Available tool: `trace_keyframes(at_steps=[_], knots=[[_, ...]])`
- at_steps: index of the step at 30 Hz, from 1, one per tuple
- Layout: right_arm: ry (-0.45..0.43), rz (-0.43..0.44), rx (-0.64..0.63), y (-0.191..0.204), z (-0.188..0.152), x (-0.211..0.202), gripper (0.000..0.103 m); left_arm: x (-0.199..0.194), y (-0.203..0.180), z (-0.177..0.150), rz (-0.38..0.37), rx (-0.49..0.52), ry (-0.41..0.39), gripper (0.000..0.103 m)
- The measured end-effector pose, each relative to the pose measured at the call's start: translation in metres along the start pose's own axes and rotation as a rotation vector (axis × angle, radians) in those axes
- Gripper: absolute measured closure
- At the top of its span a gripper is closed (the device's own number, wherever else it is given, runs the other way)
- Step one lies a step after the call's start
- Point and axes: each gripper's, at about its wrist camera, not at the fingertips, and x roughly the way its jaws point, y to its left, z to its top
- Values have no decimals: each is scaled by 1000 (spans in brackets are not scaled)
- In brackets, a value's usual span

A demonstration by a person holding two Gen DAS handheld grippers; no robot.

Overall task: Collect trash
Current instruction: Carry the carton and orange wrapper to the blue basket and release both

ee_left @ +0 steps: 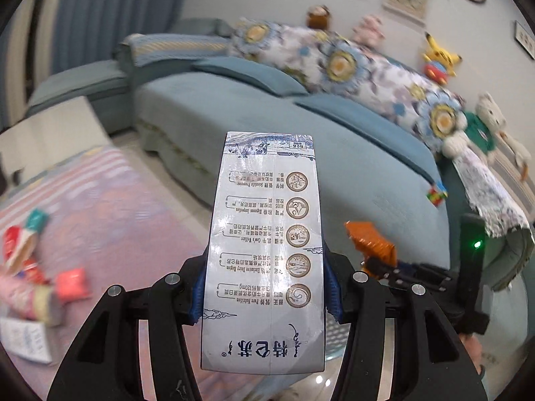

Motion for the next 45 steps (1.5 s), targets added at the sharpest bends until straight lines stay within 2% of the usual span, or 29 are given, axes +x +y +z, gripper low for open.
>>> trace_keyframes(at_steps=[6, 10, 14, 17, 18, 19, 24, 28, 33, 40, 42, 45], knots=[[142, -31, 119, -47, -24, 48, 79, 81, -25, -8, -76, 53, 164, 51], [244, -52, 163, -63, -44, 82, 76, 129, -30, -17, -122, 37, 287, 51], [311, -47, 201, -73, -61, 104, 74, 162, -28, -33, -157, 5, 384, 51], [333, -48, 222, -77, -69, 114, 63, 174, -28, -47, -162, 13, 426, 51], [332, -47, 227, -77, -69, 115, 55, 175, -29, -50, -159, 20, 432, 47], [332, -48, 227, -79, -69, 115, 52, 174, -29, -51, -153, 25, 434, 40], [329, -46, 221, -79, -68, 112, 49, 165, -31, -49, -158, 40, 412, 37], [324, -57, 218, -78, -66, 108, 37, 153, -31, -43, -163, 37, 388, 33], [295, -33, 209, -73, -59, 99, 37, 132, -25, -34, -179, 1, 345, 33], [149, 45, 66, -21, -36, 55, 37, 68, -2, -26, -167, -51, 216, 30], [81, 71, -6, 7, -27, 35, 37, 43, 9, -24, -141, -65, 162, 29], [-1, 130, -91, 47, -17, 10, 37, -3, 33, -25, -53, -81, 69, 28]])
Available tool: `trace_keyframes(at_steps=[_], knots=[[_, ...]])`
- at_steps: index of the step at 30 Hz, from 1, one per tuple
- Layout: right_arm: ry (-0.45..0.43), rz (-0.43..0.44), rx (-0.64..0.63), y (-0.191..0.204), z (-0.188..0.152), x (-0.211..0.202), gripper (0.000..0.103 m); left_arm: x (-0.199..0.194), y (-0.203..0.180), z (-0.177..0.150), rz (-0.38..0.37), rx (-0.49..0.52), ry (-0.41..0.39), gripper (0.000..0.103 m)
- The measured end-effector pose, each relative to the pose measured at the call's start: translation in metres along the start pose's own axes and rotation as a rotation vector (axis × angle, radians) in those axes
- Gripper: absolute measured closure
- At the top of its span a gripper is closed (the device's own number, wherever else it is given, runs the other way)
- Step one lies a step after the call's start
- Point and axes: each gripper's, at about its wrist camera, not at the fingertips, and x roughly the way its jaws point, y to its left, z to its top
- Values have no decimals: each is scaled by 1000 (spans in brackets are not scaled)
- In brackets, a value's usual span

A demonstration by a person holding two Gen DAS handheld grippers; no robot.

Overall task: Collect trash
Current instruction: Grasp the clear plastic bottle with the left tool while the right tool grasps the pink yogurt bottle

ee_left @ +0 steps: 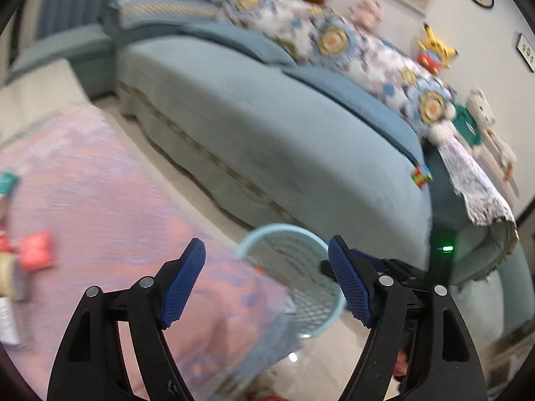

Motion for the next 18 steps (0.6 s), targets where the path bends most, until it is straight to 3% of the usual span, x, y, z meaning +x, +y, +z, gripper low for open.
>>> trace_keyframes(at_steps=[6, 12, 15, 18], knots=[[-70, 164, -157, 98, 24, -11, 37, -80, 69, -19, 231, -159, -141, 25], [-53, 328, -326, 194, 37, 8, 45, -138, 156, -55, 532, -302, -184, 24], [-32, 376, -417, 239, 37, 20, 45, -164, 196, -67, 639, -342, -200, 24], [14, 422, -503, 283, 36, 39, 45, -180, 233, -72, 672, -352, -192, 21]])
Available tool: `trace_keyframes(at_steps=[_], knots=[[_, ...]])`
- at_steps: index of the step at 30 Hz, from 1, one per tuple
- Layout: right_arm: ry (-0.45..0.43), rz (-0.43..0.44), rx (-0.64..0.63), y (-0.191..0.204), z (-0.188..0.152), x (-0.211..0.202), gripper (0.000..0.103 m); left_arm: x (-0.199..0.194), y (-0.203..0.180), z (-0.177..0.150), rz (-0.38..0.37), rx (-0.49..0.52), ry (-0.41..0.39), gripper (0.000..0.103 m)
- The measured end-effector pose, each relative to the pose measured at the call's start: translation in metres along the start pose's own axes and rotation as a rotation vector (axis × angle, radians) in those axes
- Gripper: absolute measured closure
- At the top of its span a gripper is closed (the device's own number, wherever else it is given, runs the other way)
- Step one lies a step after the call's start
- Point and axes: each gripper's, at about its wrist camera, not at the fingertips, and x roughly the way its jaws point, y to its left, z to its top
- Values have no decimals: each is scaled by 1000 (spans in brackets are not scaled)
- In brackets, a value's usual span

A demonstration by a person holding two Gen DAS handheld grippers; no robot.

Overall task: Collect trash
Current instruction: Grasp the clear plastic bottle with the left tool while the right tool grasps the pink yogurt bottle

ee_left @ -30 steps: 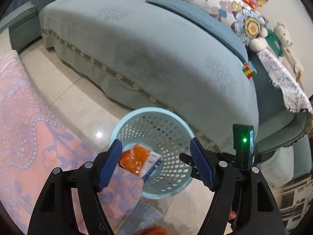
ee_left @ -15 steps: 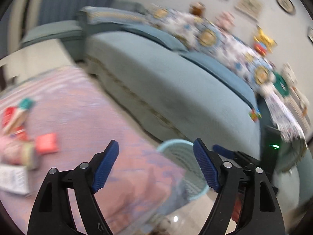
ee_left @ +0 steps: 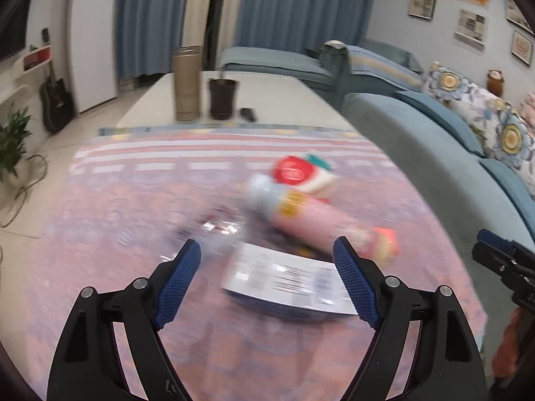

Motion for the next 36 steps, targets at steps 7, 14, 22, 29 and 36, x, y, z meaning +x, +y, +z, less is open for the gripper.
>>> trace_keyframes(at_steps=[7, 14, 22, 29, 36], knots=[[98, 87, -86, 36, 25, 71, 44, 48, 42, 6, -39, 142, 123, 20], [205, 77, -159, 52, 26, 122, 44, 82, 56, 8, -124, 149, 224, 28], [293, 66, -163, 64, 19, 148, 46, 112, 75, 16, -260, 9, 366, 33], [259, 67, -110, 51, 2, 120, 54, 112, 83, 10, -263, -50, 400, 33], [217, 8, -54, 20, -16, 66, 55, 101, 66, 7, -133, 49, 381, 37]])
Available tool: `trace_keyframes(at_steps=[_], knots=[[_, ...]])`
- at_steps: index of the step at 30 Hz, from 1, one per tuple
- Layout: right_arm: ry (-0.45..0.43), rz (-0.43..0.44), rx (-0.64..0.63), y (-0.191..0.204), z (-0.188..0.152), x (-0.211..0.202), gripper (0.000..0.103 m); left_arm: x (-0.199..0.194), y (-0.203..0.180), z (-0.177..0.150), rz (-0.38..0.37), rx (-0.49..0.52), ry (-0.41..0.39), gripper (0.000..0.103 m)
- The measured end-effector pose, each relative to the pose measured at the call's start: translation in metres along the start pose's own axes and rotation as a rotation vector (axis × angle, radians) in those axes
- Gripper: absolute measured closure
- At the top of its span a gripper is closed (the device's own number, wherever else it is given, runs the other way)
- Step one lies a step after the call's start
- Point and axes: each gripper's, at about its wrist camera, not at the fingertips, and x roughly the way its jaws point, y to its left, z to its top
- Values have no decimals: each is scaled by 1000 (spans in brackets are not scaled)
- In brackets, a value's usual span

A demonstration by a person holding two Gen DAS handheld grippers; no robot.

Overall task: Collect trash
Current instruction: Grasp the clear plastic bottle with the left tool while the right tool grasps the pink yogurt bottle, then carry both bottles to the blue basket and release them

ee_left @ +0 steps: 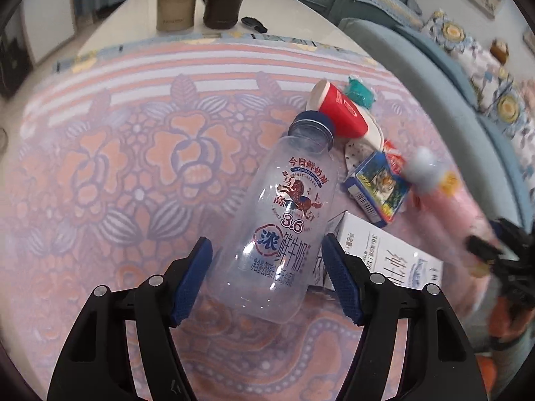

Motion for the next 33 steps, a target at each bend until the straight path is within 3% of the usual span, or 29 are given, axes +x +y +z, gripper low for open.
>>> trace_keyframes(at_steps=[6, 13, 16, 22, 28, 29, 30, 33], knots=[[33, -58, 116, -41, -39, -29, 55, 14, -26, 18, 110, 89, 0, 43], [91, -66, 209, -70, -77, -39, 56, 11, -34, 16, 132, 82, -39, 48], [99, -66, 203, -68, -80, -38, 55, -4, -30, 7, 135, 38, -99, 49], [120, -23, 239, -70, -68, -30, 47, -47, -22, -18, 32, -44, -194, 50], [175, -13, 268, -72, -59, -9, 47, -70, -54, -31, -55, -2, -233, 50], [182, -16, 266, -71, -58, -7, 47, -71, -61, -32, -74, 7, -234, 50], [191, -20, 263, -70, -58, -4, 55, -71, -66, -34, -89, 12, -236, 50], [177, -23, 249, -67, -57, -6, 57, -74, -91, -38, -145, 40, -249, 50]])
